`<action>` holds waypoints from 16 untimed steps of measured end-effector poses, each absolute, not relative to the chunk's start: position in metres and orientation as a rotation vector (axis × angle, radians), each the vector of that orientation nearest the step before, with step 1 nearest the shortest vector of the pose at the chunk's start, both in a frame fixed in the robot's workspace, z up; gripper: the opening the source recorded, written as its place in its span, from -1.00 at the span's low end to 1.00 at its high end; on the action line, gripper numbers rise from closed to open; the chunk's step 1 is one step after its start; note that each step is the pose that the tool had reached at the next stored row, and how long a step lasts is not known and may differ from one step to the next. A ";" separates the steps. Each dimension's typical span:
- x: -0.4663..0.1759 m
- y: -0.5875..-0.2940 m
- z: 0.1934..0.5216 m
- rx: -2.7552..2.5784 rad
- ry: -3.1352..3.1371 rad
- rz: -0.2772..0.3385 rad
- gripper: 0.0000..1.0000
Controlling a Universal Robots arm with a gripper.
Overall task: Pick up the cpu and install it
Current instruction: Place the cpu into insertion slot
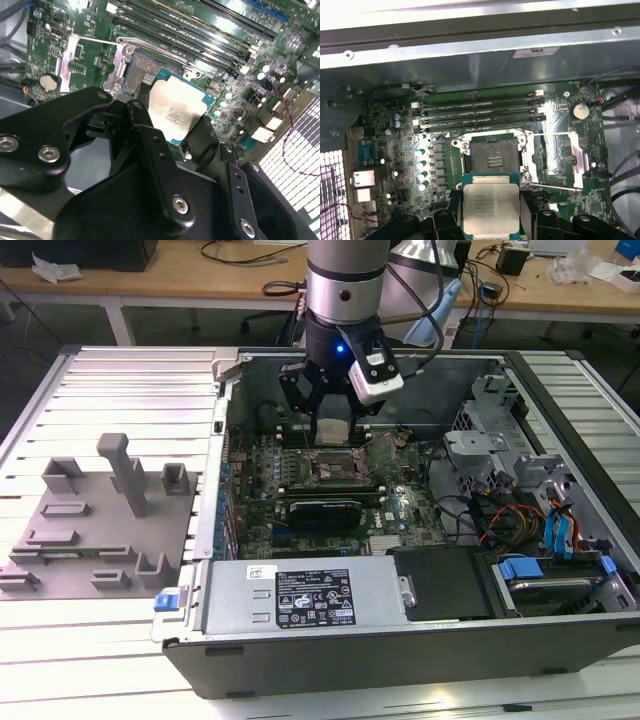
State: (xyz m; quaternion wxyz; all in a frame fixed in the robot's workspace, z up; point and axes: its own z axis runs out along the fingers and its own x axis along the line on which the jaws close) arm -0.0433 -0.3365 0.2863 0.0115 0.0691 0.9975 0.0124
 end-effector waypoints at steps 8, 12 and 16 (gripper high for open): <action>-0.043 -0.337 0.286 0.425 3.088 0.036 0.09; -0.043 -0.337 0.286 0.548 3.067 0.034 0.09; -0.043 -0.337 0.286 0.650 3.047 0.033 0.09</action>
